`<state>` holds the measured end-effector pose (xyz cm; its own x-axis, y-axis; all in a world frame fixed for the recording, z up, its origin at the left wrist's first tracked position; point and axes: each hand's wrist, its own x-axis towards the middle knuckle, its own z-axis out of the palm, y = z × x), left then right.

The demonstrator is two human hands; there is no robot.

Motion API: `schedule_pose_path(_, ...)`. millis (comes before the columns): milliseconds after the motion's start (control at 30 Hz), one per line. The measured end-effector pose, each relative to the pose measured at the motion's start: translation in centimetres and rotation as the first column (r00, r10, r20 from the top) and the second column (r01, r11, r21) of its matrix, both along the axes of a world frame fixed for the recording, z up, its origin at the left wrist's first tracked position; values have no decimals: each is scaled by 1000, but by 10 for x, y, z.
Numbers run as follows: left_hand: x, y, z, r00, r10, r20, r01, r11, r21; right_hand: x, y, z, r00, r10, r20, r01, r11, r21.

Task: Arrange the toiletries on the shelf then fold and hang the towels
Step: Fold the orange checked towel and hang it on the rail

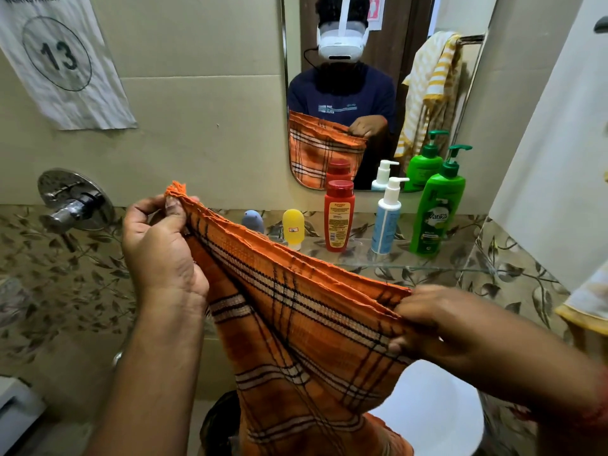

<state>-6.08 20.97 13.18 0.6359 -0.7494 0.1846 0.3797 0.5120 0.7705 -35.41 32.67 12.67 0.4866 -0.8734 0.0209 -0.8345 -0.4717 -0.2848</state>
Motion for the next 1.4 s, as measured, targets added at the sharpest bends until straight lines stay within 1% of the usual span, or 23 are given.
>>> schedule_pose_path(100, 8, -1, 0, 1000, 28, -10, -27, 1000, 15, -3, 9, 6, 1000, 19, 17, -16, 989, -146)
schedule_pose_path(267, 22, -1, -1, 998, 46, -52, -44, 998, 34, -15, 12, 10, 990, -84, 109, 119, 922, -369)
schedule_pose_path(300, 23, 1, 0, 997, 52, -54, -50, 998, 34, -17, 14, 12, 985, -114, 127, 156, 901, -404)
schedule_pose_path(367, 25, 6, 0, 996, 68, -53, -67, 998, 22, -18, 25, 22, 972, -109, 207, 185, 900, -395)
schedule_pose_path(433, 26, 12, 0, 995, 82, -51, -82, 997, -1, -13, 38, 34, 910, 47, 412, 111, 930, -350)
schedule_pose_path(467, 28, 14, 0, 995, 94, -33, -94, 996, -4, -7, 45, 40, 832, 144, 536, 53, 941, -334)
schedule_pose_path(500, 29, 16, 1, 994, 108, -3, -108, 994, -2, -3, 49, 44, 754, 209, 623, 9, 944, -329)
schedule_pose_path(533, 30, 16, 2, 992, 120, 28, -120, 993, 9, 2, 49, 47, 726, 229, 649, 2, 942, -335)
schedule_pose_path(567, 32, 15, 2, 991, 125, 47, -126, 992, 21, 6, 48, 48, 761, 202, 616, 32, 937, -347)
schedule_pose_path(633, 34, 14, -1, 994, 104, 16, -105, 994, 31, 8, 46, 44, 843, 66, 533, 128, 940, -318)
schedule_pose_path(700, 33, 16, -7, 994, 105, -18, -104, 994, 44, 2, 47, 40, 825, -44, 563, 223, 942, -252)
schedule_pose_path(767, 33, 18, -14, 993, 116, -19, -114, 992, 55, -5, 48, 38, 839, -103, 534, 270, 931, -245)
schedule_pose_path(867, 28, 22, -18, 993, 117, -14, -116, 992, 51, -11, 46, 32, 858, -144, 493, 305, 915, -265)
schedule_pose_path(967, 25, 21, -19, 993, 121, 4, -121, 991, 56, -15, 43, 30, 821, -186, 540, 336, 922, -194)
schedule_pose_path(1033, 25, 21, -20, 991, 130, 12, -130, 990, 54, -17, 44, 31, 768, -151, 623, 251, 965, -75)
schedule_pose_path(1067, 26, 21, -21, 990, 142, 15, -142, 989, 50, -14, 46, 31, 707, -80, 703, 116, 993, -3)
schedule_pose_path(1100, 27, 20, -20, 987, 157, 27, -158, 986, 49, -9, 49, 30, 595, 19, 803, -71, 997, 29)
schedule_pose_path(1133, 27, 21, -19, 983, 172, 62, -175, 983, 52, 0, 51, 28, 468, 108, 877, -238, 971, 8)
schedule_pose_path(1167, 29, 20, -18, 978, 179, 103, -185, 981, 57, 10, 51, 27, 377, 144, 915, -331, 943, -12)
schedule_pose_path(1200, 31, 18, -18, 974, 180, 138, -190, 980, 62, 21, 48, 26, 336, 127, 933, -347, 938, -3)
schedule_pose_path(1267, 33, 17, -18, 980, 134, 146, -143, 988, 56, 41, 38, 24, 300, 38, 953, -258, 965, 43)
schedule_pose_path(1333, 33, 17, -19, 986, 97, 133, -105, 993, 56, 45, 29, 19, 213, -75, 974, -175, 978, 113)
schedule_pose_path(1400, 32, 16, -22, 980, 111, 166, -124, 990, 71, 43, 24, 17, 207, -118, 971, -100, 985, 141)
